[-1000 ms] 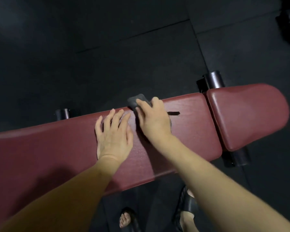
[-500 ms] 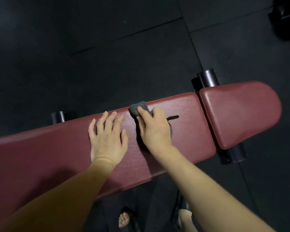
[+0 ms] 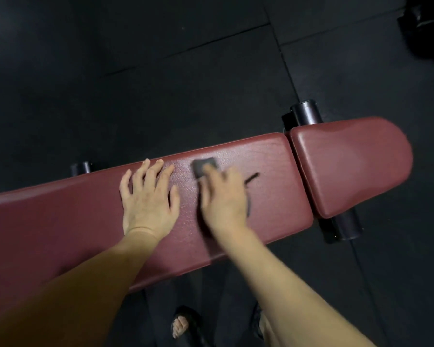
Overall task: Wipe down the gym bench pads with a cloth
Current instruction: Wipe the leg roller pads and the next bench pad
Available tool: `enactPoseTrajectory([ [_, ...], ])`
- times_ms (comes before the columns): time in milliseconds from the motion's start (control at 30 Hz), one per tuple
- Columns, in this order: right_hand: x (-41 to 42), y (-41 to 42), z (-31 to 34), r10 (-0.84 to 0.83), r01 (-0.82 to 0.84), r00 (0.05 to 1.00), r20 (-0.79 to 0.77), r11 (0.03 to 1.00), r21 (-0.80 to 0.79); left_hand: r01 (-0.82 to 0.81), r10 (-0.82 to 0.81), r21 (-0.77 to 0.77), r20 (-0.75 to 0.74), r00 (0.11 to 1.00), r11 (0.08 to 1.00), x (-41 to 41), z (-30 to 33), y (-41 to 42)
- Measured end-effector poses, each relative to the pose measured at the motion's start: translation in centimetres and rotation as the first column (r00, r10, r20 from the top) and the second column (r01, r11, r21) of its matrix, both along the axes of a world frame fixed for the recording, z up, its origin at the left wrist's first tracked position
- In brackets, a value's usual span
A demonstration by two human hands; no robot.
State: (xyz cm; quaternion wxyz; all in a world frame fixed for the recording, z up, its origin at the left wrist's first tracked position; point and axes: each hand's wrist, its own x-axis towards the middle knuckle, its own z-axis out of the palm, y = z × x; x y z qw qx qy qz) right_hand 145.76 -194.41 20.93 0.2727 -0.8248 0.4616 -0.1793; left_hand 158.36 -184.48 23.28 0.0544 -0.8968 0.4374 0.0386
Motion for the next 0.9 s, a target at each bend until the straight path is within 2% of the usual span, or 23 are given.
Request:
enactPoseTrajectory([
  [67, -0.4, 0.8, 0.3, 0.231, -0.23, 0.972, 0.028, 0.972, -0.034, 0.001, -0.001, -0.006, 0.002, 1.0, 1.0, 0.0, 0.1, 0.0],
  [133, -2.9, -3.0, -0.9, 0.262, -0.262, 0.965, -0.008, 0.963, -0.071, 0.002, -0.002, -0.007, -0.001, 1.0, 1.0, 0.0, 0.1, 0.0],
  [200, -6.4, -7.7, -2.6, 0.077, -0.083, 0.994, -0.079, 0.994, -0.067, 0.007, -0.007, -0.012, 0.004, 1.0, 1.0, 0.1, 0.0, 0.0],
  [300, -9.7, -11.3, -4.1, -0.225, 0.218, 0.965, -0.137, 0.974, -0.062, 0.015, -0.014, -0.037, 0.002, 1.0, 0.999, 0.1, -0.1, 0.2],
  [367, -7.8, -9.4, -3.6, -0.386, 0.38, 0.903, -0.188, 0.923, -0.067, 0.015, -0.015, -0.055, -0.002, 1.0, 0.998, 0.1, -0.3, 0.3],
  [433, -4.7, -4.7, -2.2, -0.442, 0.441, 0.88, -0.174, 0.896, -0.048, 0.012, -0.012, -0.064, -0.002, 1.0, 0.998, 0.1, -0.4, 0.5],
  [467, -3.4, -1.7, -1.4, -0.389, 0.388, 0.911, -0.136, 0.921, -0.037, 0.017, -0.017, -0.071, 0.003, 1.0, 0.997, 0.1, -0.5, 0.4],
  [533, -2.0, 3.9, 0.1, -0.129, 0.128, 0.988, -0.083, 0.992, -0.025, 0.024, -0.024, -0.092, 0.003, 1.0, 0.995, 0.0, -0.6, 0.4],
  [600, -3.1, 4.9, 0.6, 0.123, -0.126, 0.991, -0.062, 0.991, -0.049, 0.025, -0.026, -0.108, 0.0, 1.0, 0.994, 0.1, -0.6, 0.5],
  [667, -5.6, 1.4, -0.2, 0.153, -0.161, 0.982, -0.108, 0.984, -0.071, 0.034, -0.032, -0.111, 0.02, 0.999, 0.993, 0.1, -0.7, 0.6],
  [733, -9.1, -3.6, -1.9, 0.008, -0.025, 0.985, -0.175, 0.995, -0.098, 0.04, -0.038, -0.123, 0.021, 0.999, 0.992, 0.2, -0.9, 0.7],
  [800, -12.5, -7.4, -3.4, -0.218, 0.197, 0.956, -0.194, 0.973, -0.121, 0.045, -0.042, -0.138, 0.022, 0.999, 0.989, 0.3, -1.1, 0.8],
  [867, -13.0, -7.9, -4.1, -0.414, 0.403, 0.889, -0.194, 0.91, -0.094, 0.046, -0.043, -0.151, 0.02, 0.999, 0.987, 0.3, -1.2, 0.8],
  [900, -12.0, -6.8, -4.0, -0.459, 0.452, 0.865, -0.203, 0.888, -0.085, 0.044, -0.042, -0.159, 0.016, 0.999, 0.986, 0.3, -1.2, 0.8],
])
